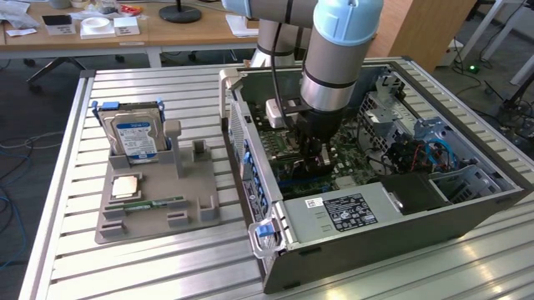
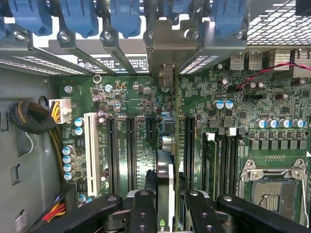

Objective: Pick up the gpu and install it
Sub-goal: 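Insert the gpu into the slot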

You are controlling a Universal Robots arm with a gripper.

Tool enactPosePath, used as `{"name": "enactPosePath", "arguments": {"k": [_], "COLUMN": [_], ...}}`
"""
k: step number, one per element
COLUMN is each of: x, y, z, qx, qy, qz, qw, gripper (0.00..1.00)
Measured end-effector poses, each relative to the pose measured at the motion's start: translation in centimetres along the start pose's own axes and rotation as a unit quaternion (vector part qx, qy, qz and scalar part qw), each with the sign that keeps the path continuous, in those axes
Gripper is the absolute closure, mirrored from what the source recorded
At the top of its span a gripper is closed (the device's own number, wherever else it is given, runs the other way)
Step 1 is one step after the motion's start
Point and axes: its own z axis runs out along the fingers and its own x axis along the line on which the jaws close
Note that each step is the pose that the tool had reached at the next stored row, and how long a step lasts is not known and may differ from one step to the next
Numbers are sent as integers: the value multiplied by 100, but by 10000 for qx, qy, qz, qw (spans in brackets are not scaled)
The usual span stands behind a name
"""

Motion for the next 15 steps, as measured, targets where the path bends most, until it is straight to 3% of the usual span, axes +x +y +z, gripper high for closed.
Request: {"name": "enactPosePath", "arguments": {"k": [15], "x": [0], "y": [0], "z": [-11], "qx": [0], "qy": [0], "qz": [41], "qw": [10000], "gripper": [73]}}
